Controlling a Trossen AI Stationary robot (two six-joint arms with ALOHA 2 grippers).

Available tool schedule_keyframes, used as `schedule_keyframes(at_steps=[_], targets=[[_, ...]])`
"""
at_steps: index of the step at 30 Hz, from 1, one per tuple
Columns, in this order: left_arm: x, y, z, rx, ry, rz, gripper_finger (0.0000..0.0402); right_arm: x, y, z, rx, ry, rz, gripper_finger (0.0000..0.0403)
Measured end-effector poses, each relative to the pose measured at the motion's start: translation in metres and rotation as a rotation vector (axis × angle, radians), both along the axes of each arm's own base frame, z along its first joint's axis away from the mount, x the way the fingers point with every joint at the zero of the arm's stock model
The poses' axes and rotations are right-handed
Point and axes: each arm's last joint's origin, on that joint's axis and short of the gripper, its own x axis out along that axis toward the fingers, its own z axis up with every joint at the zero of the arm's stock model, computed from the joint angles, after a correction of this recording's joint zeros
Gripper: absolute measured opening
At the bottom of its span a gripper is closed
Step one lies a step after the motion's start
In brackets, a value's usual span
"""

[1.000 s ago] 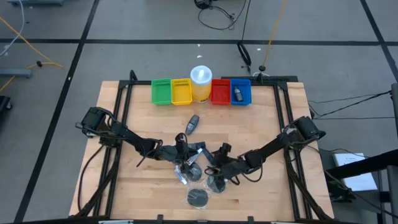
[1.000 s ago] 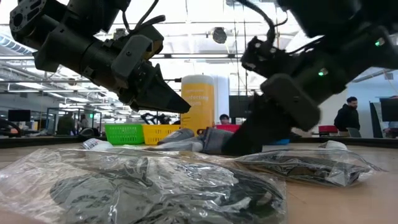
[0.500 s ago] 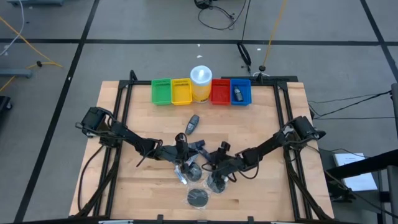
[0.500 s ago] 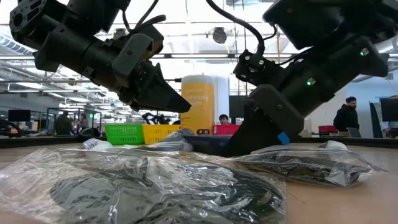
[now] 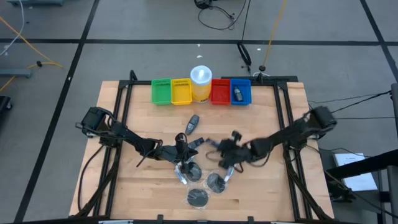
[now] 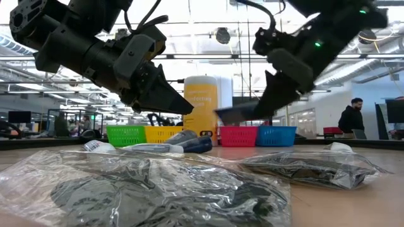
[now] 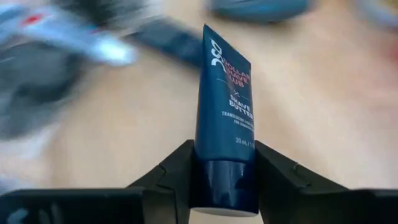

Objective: Pick & Place Travel size toiletries
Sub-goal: Put the dark blue shave cream into the red basket

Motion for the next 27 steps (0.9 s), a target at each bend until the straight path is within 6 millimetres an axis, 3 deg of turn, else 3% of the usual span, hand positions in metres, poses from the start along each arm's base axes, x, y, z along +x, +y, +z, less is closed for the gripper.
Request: schedule_keyframes(at_steps=[6, 12, 15, 20, 27], targets=[[0.000, 0.000, 0.000, 0.000, -0.005, -0.001, 0.0021, -0.007, -0.080, 0.039, 0.003, -0.056, -0.175, 0.0126], [0.000, 0.000, 0.000, 0.004, -0.005, -0.002, 0.0021, -0.015, -0.183, 0.035, 0.109, -0.115, -0.356, 0.0126], [0.000, 0.000, 0.000, 0.004, -0.004, -0.002, 0.0021, -0.021, -0.221, 0.031, 0.172, -0.208, -0.419, 0.0127], [0.001, 0.000, 0.001, 0.008, -0.011, -0.003, 0.0021, -0.021, -0.258, 0.019, 0.280, -0.351, -0.447, 0.0128], [0.001, 0.000, 0.001, 0.009, -0.011, -0.003, 0.0021, -0.003, -0.277, 0.005, 0.312, -0.343, -0.474, 0.0129]])
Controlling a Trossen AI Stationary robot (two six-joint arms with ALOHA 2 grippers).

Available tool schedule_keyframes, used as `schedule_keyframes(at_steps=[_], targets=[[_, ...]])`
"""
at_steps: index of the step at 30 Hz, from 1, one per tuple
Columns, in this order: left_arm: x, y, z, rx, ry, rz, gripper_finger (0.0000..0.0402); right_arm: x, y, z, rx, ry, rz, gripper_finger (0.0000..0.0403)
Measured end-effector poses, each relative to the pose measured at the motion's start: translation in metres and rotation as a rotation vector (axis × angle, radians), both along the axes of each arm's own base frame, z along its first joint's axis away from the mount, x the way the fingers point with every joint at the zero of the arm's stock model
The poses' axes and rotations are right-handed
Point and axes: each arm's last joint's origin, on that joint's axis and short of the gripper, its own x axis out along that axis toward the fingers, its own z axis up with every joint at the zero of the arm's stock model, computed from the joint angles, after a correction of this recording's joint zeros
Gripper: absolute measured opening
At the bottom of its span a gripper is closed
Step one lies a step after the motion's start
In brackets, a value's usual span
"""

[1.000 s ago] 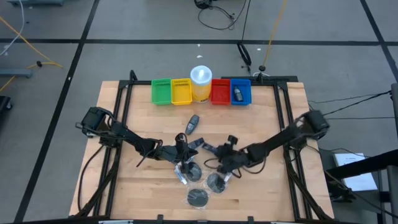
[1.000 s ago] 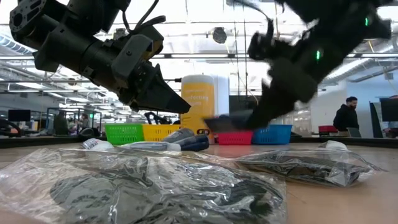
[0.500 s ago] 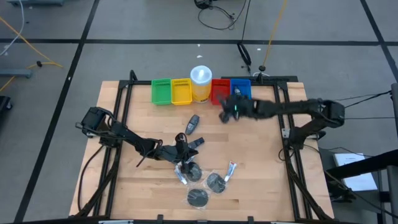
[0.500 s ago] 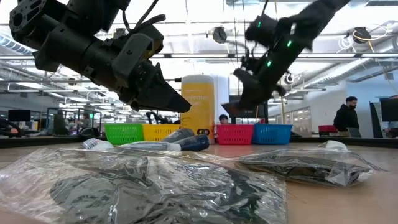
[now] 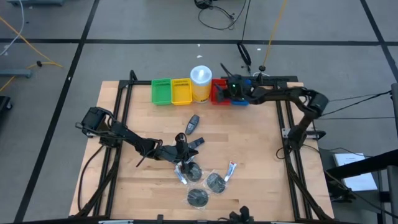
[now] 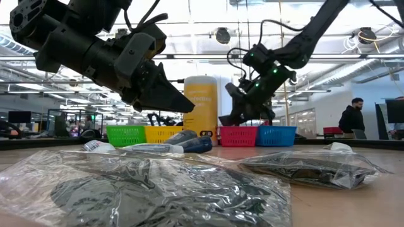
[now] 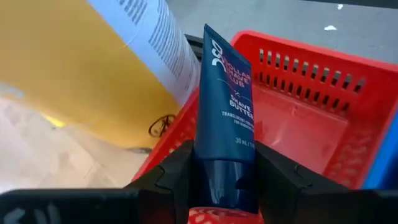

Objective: Pick & Place Travel size toiletries
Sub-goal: Put the dark blue shave cream into the red basket, then put the black hairbrush into the yellow basket

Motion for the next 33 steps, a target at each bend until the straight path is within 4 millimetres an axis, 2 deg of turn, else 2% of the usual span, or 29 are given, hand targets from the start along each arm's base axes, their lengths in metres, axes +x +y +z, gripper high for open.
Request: schedule_keyframes(at_steps=[9, 16, 20, 23, 27, 29, 33], targets=[[0.000, 0.000, -0.001, 0.002, 0.007, -0.001, 0.0021, 0.006, -0.002, -0.009, 0.023, 0.011, -0.006, 0.0135], [0.000, 0.000, -0.001, -0.005, 0.007, 0.001, 0.0021, 0.008, -0.001, -0.007, -0.022, 0.018, 0.037, 0.0206], [-0.002, -0.006, 0.000, 0.023, 0.004, 0.006, 0.0021, 0.009, 0.013, 0.013, -0.100, 0.003, 0.103, 0.0238], [-0.007, -0.016, 0.002, 0.085, -0.005, 0.019, 0.0021, 0.004, 0.042, 0.029, -0.186, 0.001, 0.181, 0.0244], [-0.020, -0.032, 0.025, 0.163, -0.049, 0.021, 0.0021, -0.006, 0.107, 0.036, -0.322, 0.043, 0.301, 0.0242], [-0.030, -0.040, 0.041, 0.185, -0.061, 0.000, 0.0021, -0.013, 0.147, 0.029, -0.382, 0.069, 0.396, 0.0237], [-0.052, -0.052, 0.065, 0.180, -0.067, -0.076, 0.0021, -0.039, 0.221, -0.001, -0.447, 0.059, 0.600, 0.0226]])
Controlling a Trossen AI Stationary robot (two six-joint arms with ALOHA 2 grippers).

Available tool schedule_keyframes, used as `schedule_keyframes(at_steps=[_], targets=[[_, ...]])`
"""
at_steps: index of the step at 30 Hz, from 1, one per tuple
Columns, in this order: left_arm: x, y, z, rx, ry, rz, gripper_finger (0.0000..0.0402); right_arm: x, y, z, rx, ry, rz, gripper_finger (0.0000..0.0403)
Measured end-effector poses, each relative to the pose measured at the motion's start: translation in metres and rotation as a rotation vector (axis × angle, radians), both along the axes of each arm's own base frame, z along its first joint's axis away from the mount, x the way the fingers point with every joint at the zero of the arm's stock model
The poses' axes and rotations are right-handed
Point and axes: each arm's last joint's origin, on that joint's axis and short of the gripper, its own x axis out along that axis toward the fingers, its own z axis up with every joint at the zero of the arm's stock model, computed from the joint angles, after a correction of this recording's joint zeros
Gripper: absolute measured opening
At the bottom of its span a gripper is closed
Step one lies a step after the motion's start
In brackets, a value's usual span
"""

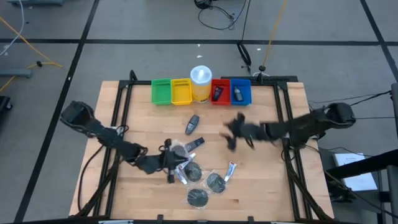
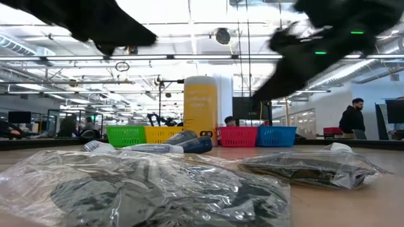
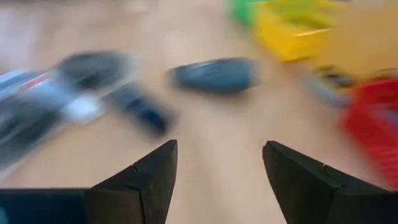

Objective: Pick & Place Travel size toiletries
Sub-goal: Put the black hairbrush into the yellow basket

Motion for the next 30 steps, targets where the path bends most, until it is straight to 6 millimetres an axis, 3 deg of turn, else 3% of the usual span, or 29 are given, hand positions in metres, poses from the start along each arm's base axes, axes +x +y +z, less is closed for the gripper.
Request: schedule_keyframes(at_steps=[5, 8, 11, 17, 23, 30], targets=[[-0.012, -0.010, 0.009, -0.058, 0.031, -0.153, 0.0021, -0.034, 0.061, -0.036, 0.002, -0.034, 0.144, 0.0216], [-0.011, -0.010, 0.011, -0.089, 0.025, -0.207, 0.0021, -0.043, 0.082, -0.049, -0.020, -0.071, 0.136, 0.0211], [-0.009, -0.003, 0.008, -0.112, 0.052, -0.144, 0.0021, -0.042, 0.097, -0.058, -0.042, -0.100, 0.132, 0.0208], [-0.011, 0.032, -0.006, -0.196, 0.242, 0.102, 0.0051, -0.029, 0.106, -0.066, -0.073, -0.107, 0.158, 0.0207], [-0.007, 0.066, -0.033, -0.350, 0.413, 0.371, 0.0154, -0.029, 0.106, -0.065, -0.072, -0.109, 0.156, 0.0207], [-0.001, 0.084, -0.058, -0.405, 0.483, 0.540, 0.0269, -0.029, 0.106, -0.065, -0.071, -0.108, 0.156, 0.0207]])
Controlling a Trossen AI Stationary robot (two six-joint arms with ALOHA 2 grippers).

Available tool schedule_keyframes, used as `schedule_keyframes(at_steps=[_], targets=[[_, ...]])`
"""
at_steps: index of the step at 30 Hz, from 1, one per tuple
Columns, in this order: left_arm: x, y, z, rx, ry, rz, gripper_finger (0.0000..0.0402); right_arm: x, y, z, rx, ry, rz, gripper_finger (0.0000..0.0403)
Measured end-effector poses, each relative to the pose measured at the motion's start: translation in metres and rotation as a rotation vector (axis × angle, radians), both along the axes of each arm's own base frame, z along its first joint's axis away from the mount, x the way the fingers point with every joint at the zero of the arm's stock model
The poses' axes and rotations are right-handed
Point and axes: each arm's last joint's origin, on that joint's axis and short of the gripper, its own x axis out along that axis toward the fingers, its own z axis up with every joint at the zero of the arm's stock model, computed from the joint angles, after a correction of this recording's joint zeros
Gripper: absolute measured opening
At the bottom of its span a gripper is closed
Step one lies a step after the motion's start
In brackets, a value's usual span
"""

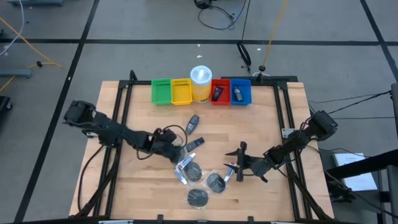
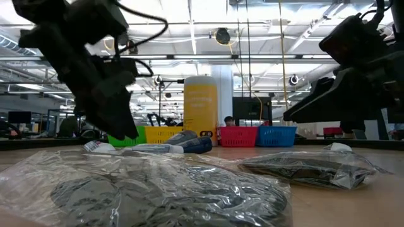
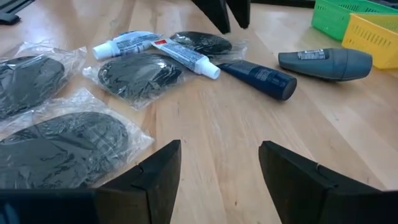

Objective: Pick & Place Travel size toiletries
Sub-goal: Put the black hairbrush into the yellow basket

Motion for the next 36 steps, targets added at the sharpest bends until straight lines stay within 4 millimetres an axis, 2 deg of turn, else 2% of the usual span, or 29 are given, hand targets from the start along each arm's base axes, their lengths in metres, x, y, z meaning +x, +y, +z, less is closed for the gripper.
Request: schedule_keyframes(at_steps=[3, 7, 11, 18, 19, 23, 28, 31, 36], targets=[[0.002, 0.003, -0.009, -0.014, 0.022, 0.041, 0.0276, 0.000, 0.000, -0.001, 0.001, 0.006, -0.002, 0.0207], [0.006, 0.008, -0.019, -0.058, 0.038, 0.075, 0.0242, 0.000, 0.000, -0.001, 0.003, 0.005, -0.003, 0.0208], [0.013, 0.009, -0.024, -0.092, 0.018, 0.044, 0.0177, 0.000, 0.000, -0.001, 0.003, 0.005, -0.003, 0.0208], [0.014, 0.009, -0.017, -0.070, 0.004, -0.034, 0.0024, 0.000, 0.000, -0.001, 0.003, 0.005, -0.003, 0.0208], [0.014, 0.009, -0.015, -0.063, 0.003, -0.040, 0.0013, 0.000, 0.000, -0.001, 0.003, 0.005, -0.003, 0.0208], [0.009, 0.011, -0.002, -0.027, -0.032, -0.034, 0.0016, 0.000, 0.000, -0.001, 0.003, 0.006, -0.003, 0.0208], [-0.002, 0.007, 0.027, 0.030, -0.107, -0.028, 0.0003, 0.000, 0.000, -0.001, 0.003, 0.006, -0.003, 0.0208], [-0.010, 0.006, 0.044, 0.037, -0.154, -0.028, 0.0009, 0.000, 0.000, -0.001, 0.003, 0.006, -0.003, 0.0208], [-0.017, 0.005, 0.048, 0.029, -0.121, -0.066, 0.0015, 0.000, 0.000, -0.001, 0.003, 0.006, -0.003, 0.0208]])
